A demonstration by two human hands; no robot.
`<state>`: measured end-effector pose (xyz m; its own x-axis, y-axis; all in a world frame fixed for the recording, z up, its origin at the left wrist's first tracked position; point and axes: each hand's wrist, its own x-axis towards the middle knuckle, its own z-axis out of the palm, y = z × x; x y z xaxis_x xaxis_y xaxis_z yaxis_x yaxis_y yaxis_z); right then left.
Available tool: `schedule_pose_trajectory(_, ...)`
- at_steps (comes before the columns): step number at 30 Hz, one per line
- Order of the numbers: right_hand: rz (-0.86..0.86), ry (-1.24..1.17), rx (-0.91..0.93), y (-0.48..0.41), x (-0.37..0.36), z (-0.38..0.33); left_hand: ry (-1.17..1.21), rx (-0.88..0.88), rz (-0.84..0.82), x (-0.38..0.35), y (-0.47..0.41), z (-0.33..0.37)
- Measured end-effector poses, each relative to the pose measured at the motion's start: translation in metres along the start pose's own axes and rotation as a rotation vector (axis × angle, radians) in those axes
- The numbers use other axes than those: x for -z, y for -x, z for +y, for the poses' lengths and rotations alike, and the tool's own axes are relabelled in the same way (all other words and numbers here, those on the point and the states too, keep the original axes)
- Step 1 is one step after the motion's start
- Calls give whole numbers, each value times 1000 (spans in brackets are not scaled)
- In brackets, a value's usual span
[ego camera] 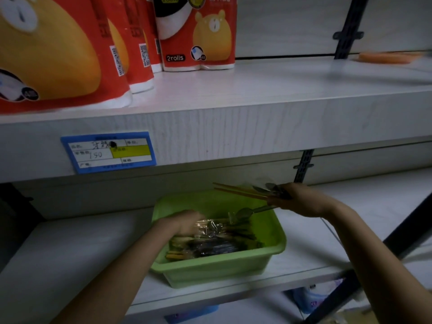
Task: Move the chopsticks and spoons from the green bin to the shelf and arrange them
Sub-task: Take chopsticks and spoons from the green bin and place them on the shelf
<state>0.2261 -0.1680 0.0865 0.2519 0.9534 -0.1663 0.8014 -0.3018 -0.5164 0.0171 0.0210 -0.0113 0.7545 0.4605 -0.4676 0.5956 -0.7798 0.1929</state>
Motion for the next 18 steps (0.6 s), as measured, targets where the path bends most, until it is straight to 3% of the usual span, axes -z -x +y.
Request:
schedule_pose_trajectory(10, 117, -120, -28, 9, -8, 13, -29, -21, 189, 31, 26, -8)
schedule_pose_trajectory(18, 208, -346, -12, 37, -12, 16, -29, -105, 238, 42, 40, 5)
